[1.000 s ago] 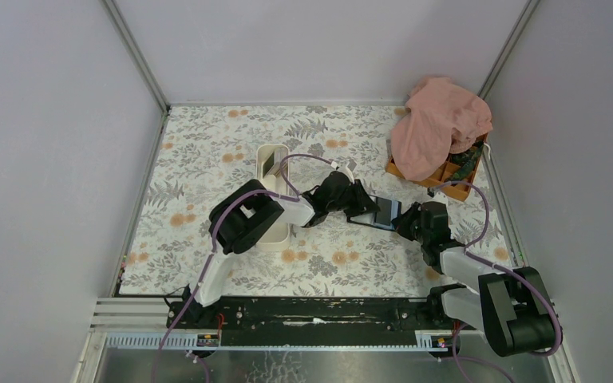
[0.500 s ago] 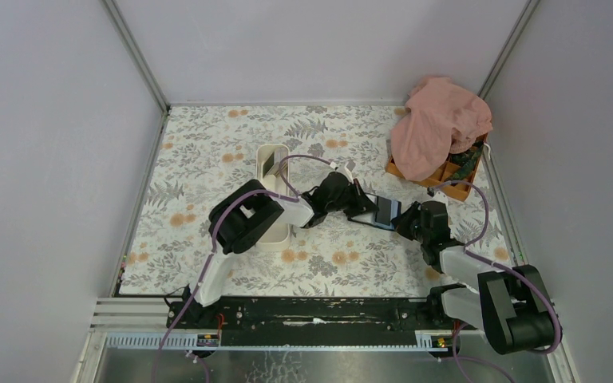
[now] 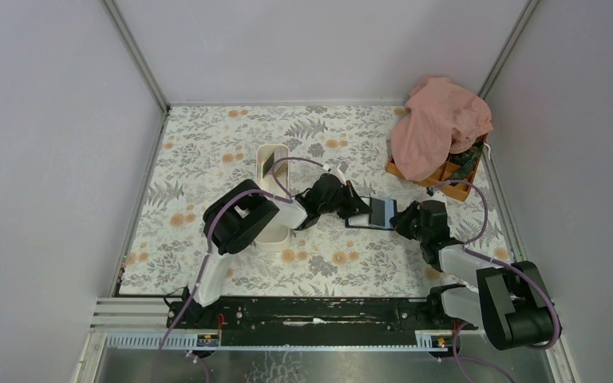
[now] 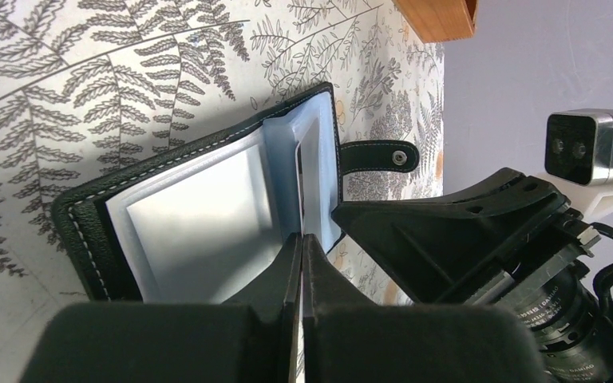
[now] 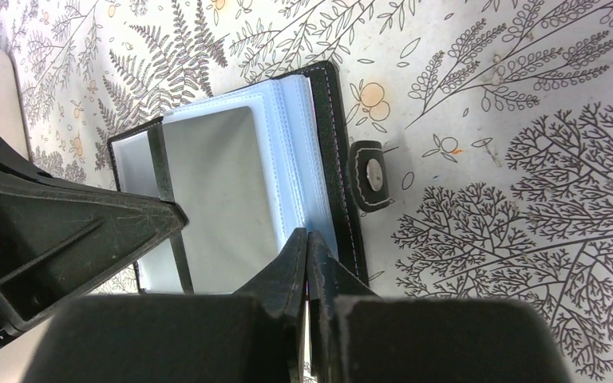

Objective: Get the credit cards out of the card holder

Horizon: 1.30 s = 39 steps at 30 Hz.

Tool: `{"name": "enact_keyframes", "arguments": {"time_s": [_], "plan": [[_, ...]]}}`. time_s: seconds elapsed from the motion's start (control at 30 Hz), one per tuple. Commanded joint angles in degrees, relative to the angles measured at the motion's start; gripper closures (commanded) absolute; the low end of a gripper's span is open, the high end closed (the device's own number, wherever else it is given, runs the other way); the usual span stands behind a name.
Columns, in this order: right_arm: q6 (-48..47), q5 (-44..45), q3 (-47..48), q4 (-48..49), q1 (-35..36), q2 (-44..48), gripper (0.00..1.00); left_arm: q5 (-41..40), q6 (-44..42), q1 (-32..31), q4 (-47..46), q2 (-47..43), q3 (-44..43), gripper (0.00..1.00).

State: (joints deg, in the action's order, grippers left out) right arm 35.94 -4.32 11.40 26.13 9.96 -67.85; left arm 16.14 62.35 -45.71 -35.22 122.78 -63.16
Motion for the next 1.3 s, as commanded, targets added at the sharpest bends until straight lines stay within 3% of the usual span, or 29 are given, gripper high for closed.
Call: {"name": "enact_keyframes", "arguments": {"time_s": [0.0,0.7,1.03,1.27], "plan": [[-0.13,-0.87,1.08,-1.53,-0.11,-0.94,1.00,0.50,-0.89,0.98,-2.46,-2.21,1.72,1.00],[0.12,-1.73,0.99,-0.57,-0.03,-1.74,1.00,1.95,-0.53,4.36,-5.50,-3.66,8.73,1.00],[0.74,-2.49,1.26,0.24,-0.08,-3.68,1.00,3.40,-0.10,5.37,-6.98,-3.84,10.22,0.85],[0.62,-2.52,1.24,0.25,-0.03,-3.78,1.00,4.18,0.57,5.35,-8.02,-2.94,9.97,0.84]]}}
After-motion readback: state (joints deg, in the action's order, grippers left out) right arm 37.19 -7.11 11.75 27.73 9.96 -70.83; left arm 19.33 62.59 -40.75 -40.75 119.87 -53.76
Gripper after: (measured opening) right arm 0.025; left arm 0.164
